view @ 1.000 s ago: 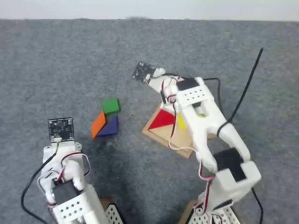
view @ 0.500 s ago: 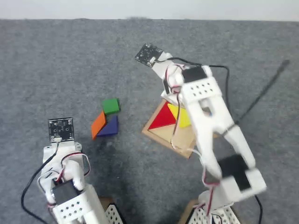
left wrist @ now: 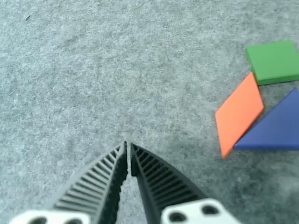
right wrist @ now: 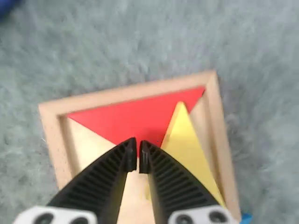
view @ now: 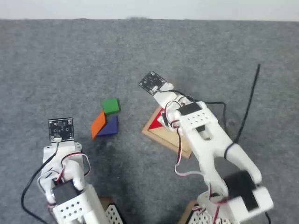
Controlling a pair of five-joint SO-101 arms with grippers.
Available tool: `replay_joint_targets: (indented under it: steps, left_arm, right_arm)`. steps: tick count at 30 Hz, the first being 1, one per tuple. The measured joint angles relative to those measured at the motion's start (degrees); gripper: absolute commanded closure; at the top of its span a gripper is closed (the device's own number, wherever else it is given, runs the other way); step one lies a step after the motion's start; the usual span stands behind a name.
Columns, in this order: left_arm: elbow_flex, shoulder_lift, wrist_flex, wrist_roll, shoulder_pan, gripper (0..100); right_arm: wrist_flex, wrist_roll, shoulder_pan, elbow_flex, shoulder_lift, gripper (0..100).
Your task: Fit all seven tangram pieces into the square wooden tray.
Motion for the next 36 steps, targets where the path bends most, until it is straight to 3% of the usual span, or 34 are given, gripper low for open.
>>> replay_joint_targets:
  steps: [10, 17, 21, 26, 31, 36]
  left_arm:
    - [0.0, 0.0, 0.0, 0.0, 0.0, 98]
    - [0.0, 0.0, 0.0, 0.0, 0.0, 98]
    - [0.0, 0.0, 0.0, 0.0, 0.0, 98]
    - [0.0, 0.0, 0.0, 0.0, 0.0, 98]
    - [0.0, 0.0, 0.0, 0.0, -0.1, 98]
    - [0.0, 0.0, 0.0, 0.0, -0.1, 98]
  right_arm:
    - [-0.4, -0.1, 6.2, -8.2, 13.3, 99.1]
    - [-0.4, 0.3, 7.6, -10.5, 14.3, 99.1]
    - [0.8, 0.2, 7.1, -7.6, 6.4, 99.1]
    - [0.9, -2.8, 3.3, 6.7, -11.9, 99.1]
    - [0.9, -13.3, 2.7, 16.5, -19.9, 97.6]
    - [0.9, -28.4, 2.4, 16.6, -18.3, 85.4]
